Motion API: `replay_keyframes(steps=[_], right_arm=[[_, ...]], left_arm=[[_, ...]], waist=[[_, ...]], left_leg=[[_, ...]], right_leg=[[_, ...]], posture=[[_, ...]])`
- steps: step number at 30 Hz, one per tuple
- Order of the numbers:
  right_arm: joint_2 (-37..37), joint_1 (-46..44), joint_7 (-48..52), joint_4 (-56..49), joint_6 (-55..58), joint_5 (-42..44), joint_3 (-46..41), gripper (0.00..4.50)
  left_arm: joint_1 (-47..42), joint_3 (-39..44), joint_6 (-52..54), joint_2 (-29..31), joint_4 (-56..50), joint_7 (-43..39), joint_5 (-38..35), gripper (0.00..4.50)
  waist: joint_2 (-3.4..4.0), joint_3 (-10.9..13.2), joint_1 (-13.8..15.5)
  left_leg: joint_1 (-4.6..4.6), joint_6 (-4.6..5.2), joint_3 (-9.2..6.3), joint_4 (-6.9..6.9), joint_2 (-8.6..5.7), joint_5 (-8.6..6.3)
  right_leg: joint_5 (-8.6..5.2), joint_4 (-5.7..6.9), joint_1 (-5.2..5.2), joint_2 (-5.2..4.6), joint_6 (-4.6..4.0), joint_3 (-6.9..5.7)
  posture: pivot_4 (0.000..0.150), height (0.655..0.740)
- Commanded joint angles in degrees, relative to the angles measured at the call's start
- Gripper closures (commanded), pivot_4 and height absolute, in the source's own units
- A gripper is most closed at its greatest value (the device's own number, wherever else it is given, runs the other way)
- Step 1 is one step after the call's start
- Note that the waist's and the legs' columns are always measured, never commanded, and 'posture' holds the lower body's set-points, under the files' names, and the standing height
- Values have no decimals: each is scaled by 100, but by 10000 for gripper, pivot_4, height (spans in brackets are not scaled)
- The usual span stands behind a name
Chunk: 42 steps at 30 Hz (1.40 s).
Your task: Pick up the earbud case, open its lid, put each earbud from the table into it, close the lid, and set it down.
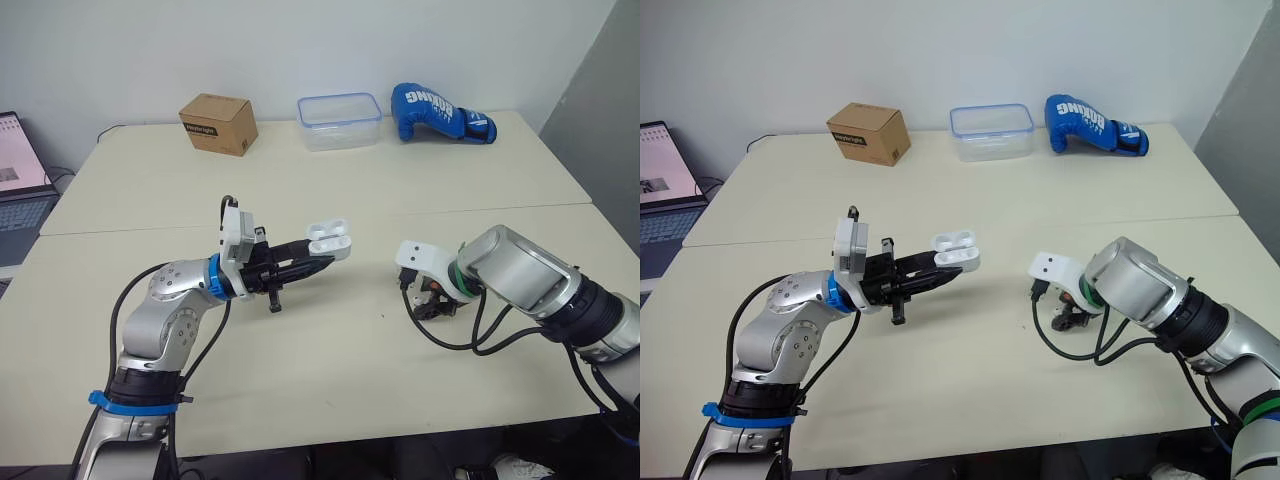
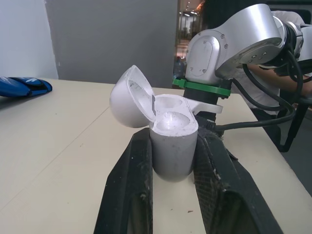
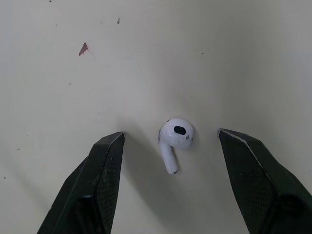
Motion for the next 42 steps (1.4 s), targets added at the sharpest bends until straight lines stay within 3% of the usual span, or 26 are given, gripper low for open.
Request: replay_keyframes(steps=[1,5,8,19,23,42], right_arm=[[44,-80,-115,-15,144,30,-151,13285],[108,-73,-240,-40,292,52,-168,18569],[139,-66,-330,-47,385,89,-174,28411],[155,-112,-425,-27,442,149,-152,28411],[140,-111,-435,-46,442,166,-132,40706],[-85,-10,-414,-451,491,439,-280,40977]], left_arm=[[-106,-3,-100,-31,-61,-5,7,37543],[-96,-7,-100,-43,-65,-2,14,37543],[-96,-11,-101,-52,-62,-4,23,37543],[-109,-7,-92,-80,-47,-17,54,37543],[-105,-2,-90,-70,-41,-21,55,37543],[-133,-13,-172,-99,83,-47,86,37543]], waist=[[0,0,0],[0,0,0],[0,0,0],[0,0,0],[0,0,0],[0,0,0]], left_leg=[[0,0,0,0,0,0],[1,0,0,1,0,0],[1,0,-1,1,0,0],[1,0,-1,1,0,0],[1,0,-1,2,0,0],[1,0,-2,1,0,0]], right_leg=[[0,0,0,0,0,0],[0,1,1,0,0,0],[0,0,1,0,0,0],[0,1,2,0,0,-1],[0,0,2,0,0,0],[0,0,1,0,0,-1]], posture=[[1500,7307],[1500,7307],[1500,7307],[1500,7307],[1500,7307],[1500,7307]])
